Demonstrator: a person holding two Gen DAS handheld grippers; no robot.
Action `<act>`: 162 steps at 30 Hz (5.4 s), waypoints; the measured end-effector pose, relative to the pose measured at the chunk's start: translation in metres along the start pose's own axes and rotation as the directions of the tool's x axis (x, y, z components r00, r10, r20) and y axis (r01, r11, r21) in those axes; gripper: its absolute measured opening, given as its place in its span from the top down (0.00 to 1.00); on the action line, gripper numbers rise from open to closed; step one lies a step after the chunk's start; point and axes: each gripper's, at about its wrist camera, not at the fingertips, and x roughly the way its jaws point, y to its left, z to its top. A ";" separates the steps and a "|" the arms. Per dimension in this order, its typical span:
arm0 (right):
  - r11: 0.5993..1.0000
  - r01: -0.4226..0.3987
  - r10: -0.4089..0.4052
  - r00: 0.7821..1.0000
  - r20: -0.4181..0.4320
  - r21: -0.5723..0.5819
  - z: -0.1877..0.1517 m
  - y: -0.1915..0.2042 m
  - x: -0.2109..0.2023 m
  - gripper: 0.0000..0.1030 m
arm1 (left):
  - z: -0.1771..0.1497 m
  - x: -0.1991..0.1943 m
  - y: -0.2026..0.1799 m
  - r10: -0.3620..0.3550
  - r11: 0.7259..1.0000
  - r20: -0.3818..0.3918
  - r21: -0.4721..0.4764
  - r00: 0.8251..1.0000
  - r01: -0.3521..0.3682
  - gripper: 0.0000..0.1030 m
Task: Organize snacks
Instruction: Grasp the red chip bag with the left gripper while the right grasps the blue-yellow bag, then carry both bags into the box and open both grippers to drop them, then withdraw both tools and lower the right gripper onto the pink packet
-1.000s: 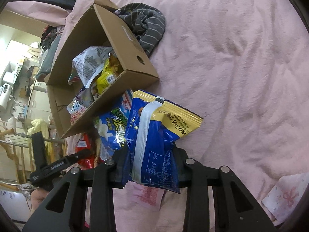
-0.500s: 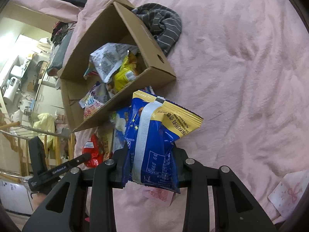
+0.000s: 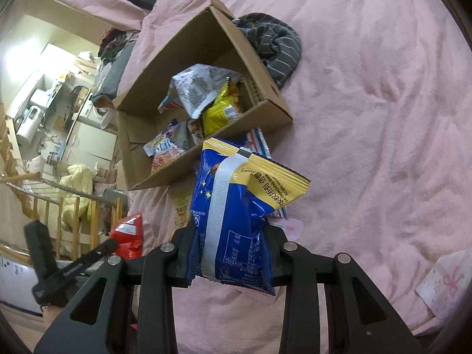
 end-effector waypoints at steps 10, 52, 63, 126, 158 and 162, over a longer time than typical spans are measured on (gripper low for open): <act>0.982 0.040 -0.029 0.998 0.063 -0.186 0.008 0.044 -0.013 0.66 | 0.043 -0.063 -0.027 -0.010 0.997 0.195 0.072 0.981 -0.005 0.93; 0.927 0.089 -0.122 0.990 -0.067 -0.364 0.102 0.103 0.139 0.63 | 0.157 0.049 -0.074 -0.006 0.982 0.272 0.182 0.962 -0.045 0.93; 0.934 0.017 -0.051 0.995 -0.088 -0.356 0.099 0.105 0.118 0.30 | 0.154 0.051 -0.077 -0.016 0.980 0.266 0.196 0.964 -0.038 0.93; 0.976 0.095 -0.090 0.995 0.037 -0.195 0.012 0.037 0.007 0.02 | 0.034 0.006 -0.037 0.047 0.987 0.207 0.141 0.977 -0.077 0.25; 0.898 0.425 -0.439 0.877 -0.195 -0.111 -0.051 -0.007 0.097 0.46 | 0.030 0.034 -0.003 0.086 0.996 0.084 0.030 0.993 -0.089 0.25; 0.923 0.373 -0.383 0.907 -0.174 -0.091 -0.055 -0.010 0.073 0.58 | 0.030 0.040 -0.006 0.081 0.996 0.060 0.024 0.995 -0.083 0.25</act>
